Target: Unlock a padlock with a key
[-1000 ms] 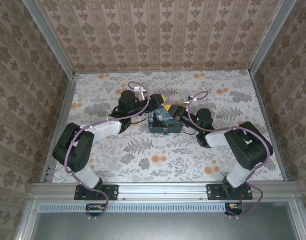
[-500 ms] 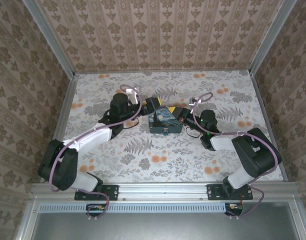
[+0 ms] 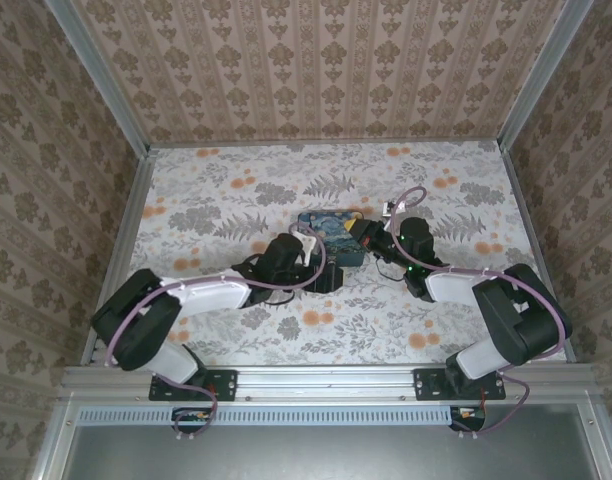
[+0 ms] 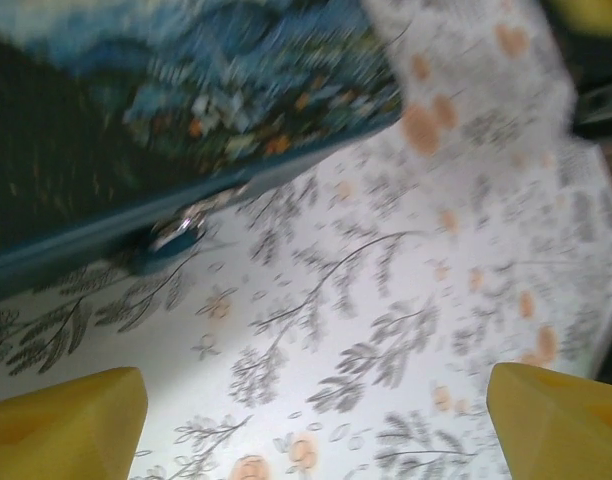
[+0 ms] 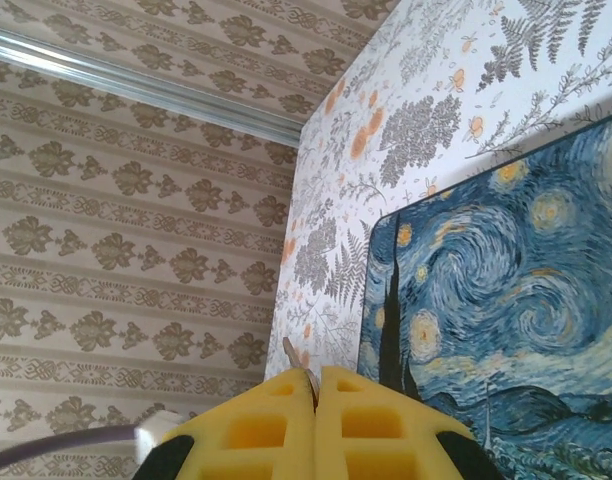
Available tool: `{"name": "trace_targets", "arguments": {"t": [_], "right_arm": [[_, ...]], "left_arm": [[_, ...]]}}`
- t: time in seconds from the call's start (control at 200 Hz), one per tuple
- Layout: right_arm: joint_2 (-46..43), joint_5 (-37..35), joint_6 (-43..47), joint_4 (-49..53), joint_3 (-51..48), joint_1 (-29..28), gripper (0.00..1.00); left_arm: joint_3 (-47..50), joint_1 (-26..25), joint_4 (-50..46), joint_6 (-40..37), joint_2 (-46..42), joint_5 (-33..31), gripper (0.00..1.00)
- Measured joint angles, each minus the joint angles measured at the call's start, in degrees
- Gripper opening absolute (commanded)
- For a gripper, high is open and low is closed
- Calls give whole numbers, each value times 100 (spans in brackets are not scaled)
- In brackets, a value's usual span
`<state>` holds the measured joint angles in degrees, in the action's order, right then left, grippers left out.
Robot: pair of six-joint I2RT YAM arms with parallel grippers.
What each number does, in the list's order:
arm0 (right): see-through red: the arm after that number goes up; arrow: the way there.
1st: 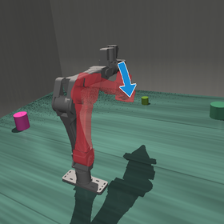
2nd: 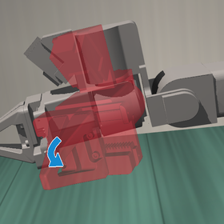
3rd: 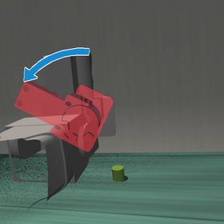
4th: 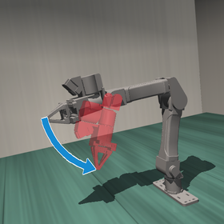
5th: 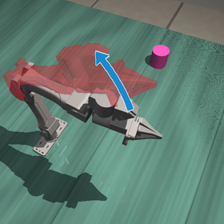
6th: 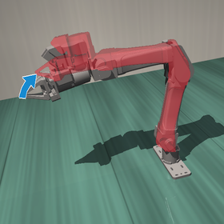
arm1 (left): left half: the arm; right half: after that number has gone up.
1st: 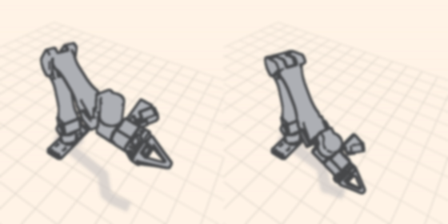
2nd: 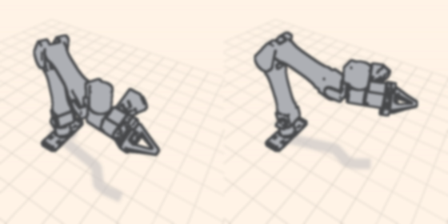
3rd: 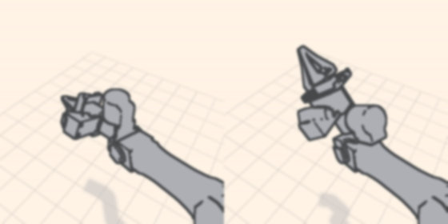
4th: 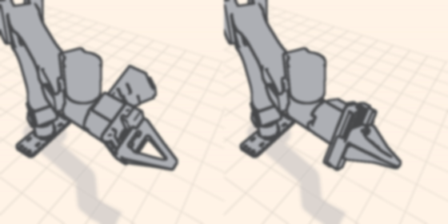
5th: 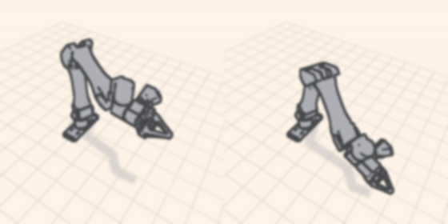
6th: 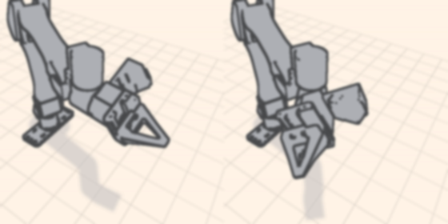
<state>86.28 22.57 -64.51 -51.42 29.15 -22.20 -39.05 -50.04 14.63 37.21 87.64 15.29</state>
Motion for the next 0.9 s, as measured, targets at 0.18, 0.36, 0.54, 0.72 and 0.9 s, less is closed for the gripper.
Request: {"name": "trace_targets", "arguments": {"t": [0.18, 0.36, 0.54, 0.72, 0.9], "right_arm": [[214, -15, 0, 7, 0, 81, 0], [616, -26, -11, -57, 2, 210, 0], [1128, 20, -151, -428, 131, 343, 0], [1565, 61, -321, -813, 398, 457, 0], [1703, 66, -372, -920, 516, 516, 0]], "left_arm": [[0, -13, 330, -149, 636, -254, 84], [-81, -7, 614, -352, 894, -446, 83], [-127, 116, 1102, -459, 1176, -481, 82], [-225, 238, 1480, -518, 1419, -442, 81], [-356, 273, 1633, -612, 1598, -417, 80]]}}
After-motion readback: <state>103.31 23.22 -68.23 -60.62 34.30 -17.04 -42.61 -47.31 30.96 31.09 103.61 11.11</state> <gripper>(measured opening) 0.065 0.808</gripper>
